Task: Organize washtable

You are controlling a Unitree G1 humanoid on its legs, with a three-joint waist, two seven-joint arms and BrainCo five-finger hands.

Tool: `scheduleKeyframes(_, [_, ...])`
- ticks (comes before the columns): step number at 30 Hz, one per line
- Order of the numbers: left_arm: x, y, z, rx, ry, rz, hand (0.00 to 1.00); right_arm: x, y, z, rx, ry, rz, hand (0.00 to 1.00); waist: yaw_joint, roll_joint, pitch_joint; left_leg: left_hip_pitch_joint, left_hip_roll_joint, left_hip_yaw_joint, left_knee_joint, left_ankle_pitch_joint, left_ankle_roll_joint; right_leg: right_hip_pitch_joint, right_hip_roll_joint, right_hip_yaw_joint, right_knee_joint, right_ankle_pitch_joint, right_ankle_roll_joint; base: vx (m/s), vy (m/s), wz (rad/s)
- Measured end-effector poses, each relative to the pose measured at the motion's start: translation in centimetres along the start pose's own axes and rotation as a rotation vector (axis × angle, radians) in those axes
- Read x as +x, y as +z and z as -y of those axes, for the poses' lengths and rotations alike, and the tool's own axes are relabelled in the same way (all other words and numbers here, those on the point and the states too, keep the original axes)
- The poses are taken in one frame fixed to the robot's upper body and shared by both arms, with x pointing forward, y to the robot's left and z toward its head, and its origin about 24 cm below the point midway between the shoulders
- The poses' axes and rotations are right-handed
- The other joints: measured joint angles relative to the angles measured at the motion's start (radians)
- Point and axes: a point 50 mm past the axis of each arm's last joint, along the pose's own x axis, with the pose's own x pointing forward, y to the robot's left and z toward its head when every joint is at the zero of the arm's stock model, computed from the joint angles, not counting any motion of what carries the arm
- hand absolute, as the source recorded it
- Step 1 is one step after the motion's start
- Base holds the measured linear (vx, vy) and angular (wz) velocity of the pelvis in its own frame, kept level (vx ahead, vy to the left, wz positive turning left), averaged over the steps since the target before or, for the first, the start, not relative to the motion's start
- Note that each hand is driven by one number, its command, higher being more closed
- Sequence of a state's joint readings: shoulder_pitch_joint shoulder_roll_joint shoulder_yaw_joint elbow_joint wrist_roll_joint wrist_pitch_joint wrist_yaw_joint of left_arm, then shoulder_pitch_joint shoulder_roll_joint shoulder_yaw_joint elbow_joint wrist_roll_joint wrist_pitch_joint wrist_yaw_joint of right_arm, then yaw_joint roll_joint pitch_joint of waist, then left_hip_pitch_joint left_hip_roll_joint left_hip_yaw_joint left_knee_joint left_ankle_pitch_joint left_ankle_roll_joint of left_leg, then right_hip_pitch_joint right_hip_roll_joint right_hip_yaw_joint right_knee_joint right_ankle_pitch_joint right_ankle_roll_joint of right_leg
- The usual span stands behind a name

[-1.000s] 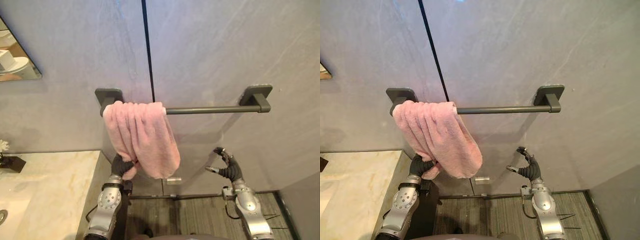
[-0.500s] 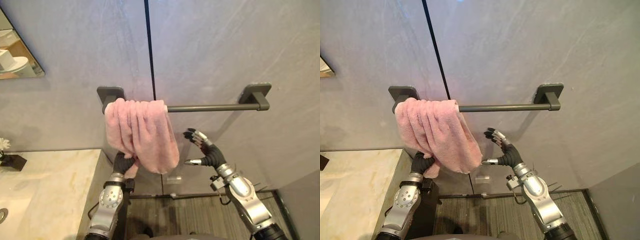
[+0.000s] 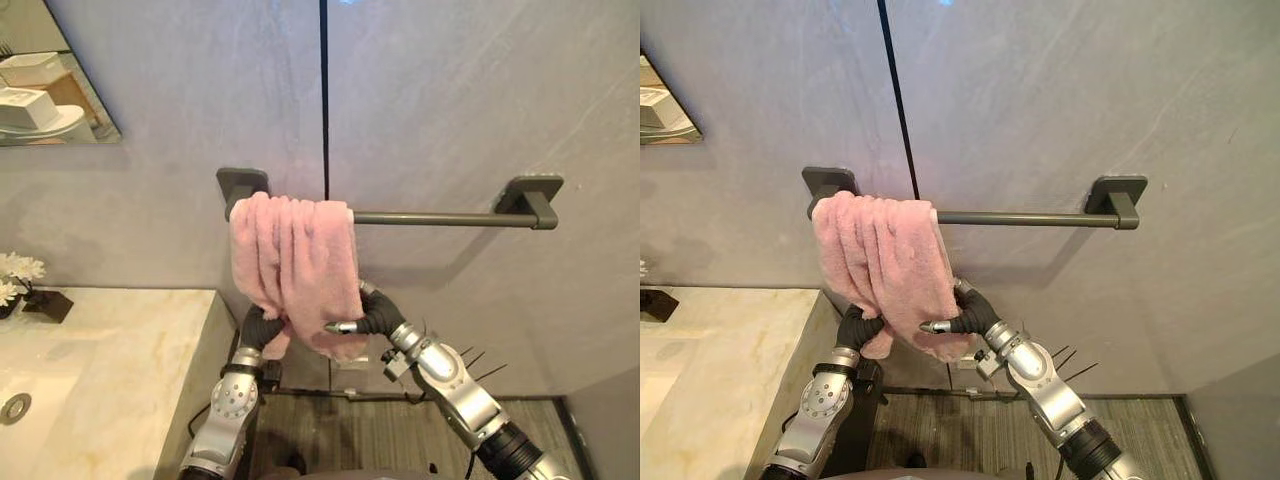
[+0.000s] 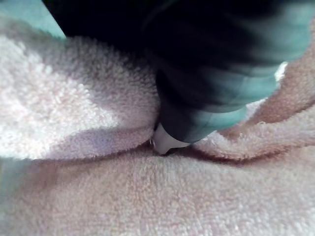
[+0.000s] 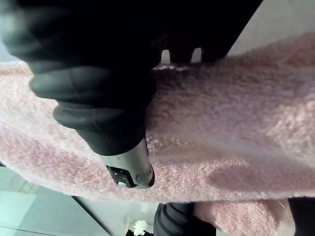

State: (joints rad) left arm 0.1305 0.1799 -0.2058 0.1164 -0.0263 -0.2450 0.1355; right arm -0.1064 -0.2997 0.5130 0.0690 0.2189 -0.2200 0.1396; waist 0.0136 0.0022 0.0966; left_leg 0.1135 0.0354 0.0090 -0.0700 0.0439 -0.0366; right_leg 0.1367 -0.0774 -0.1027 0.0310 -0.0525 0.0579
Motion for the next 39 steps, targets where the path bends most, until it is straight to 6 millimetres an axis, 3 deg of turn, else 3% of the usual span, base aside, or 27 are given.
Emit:
scheduleKeyframes(5, [-0.2, -0.2, -0.2, 0.001, 0.006, -0.01, 1.0, -0.6, 0.0, 1.6, -0.043, -0.091, -0.006, 1.0, 0.004, -0.005, -0.003, 0.003, 0.001, -0.008, -0.013, 0.012, -0.001, 0.0, 0.001, -0.006, 0.002, 0.0, 0.0, -0.05, -0.017, 0.07])
scheduleKeyframes(11, [-0.1, 0.2, -0.1, -0.017, 0.011, 0.014, 1.0, -3.4, -0.8, 4.8, -0.081, -0.304, -0.046, 1.0, 0.0, -0.011, -0.008, 0.009, 0.0, -0.002, -0.024, 0.018, -0.001, -0.003, 0.001, -0.002, 0.003, 0.0, 0.001, -0.02, -0.009, -0.01])
scheduleKeyframes(18, [0.2, 2.2, 1.1, -0.077, -0.02, 0.106, 1.0, -4.7, -1.0, 5.5, -0.07, -0.41, -0.049, 1.0, -0.006, -0.01, -0.007, 0.022, 0.001, 0.019, -0.025, 0.014, 0.0, -0.006, 0.001, 0.019, 0.0, -0.001, 0.002, -0.02, -0.009, -0.09])
scheduleKeyframes(21, [0.2, 2.3, 1.5, -0.096, -0.032, 0.109, 1.0, -4.9, -1.1, 5.5, -0.051, -0.44, -0.046, 1.0, -0.025, -0.01, -0.007, 0.02, 0.0, 0.022, -0.025, 0.012, 0.0, -0.01, 0.0, 0.022, 0.001, -0.003, 0.006, -0.01, -0.006, -0.04])
scheduleKeyframes(39, [0.4, 1.8, 2.9, -0.141, -0.079, 0.079, 1.0, -5.2, -0.9, 6.2, -0.067, -0.583, -0.022, 1.0, -0.055, -0.004, -0.003, 0.019, -0.001, 0.048, -0.024, -0.017, 0.001, -0.019, -0.003, 0.049, 0.0, -0.014, 0.015, 0.01, -0.003, -0.04])
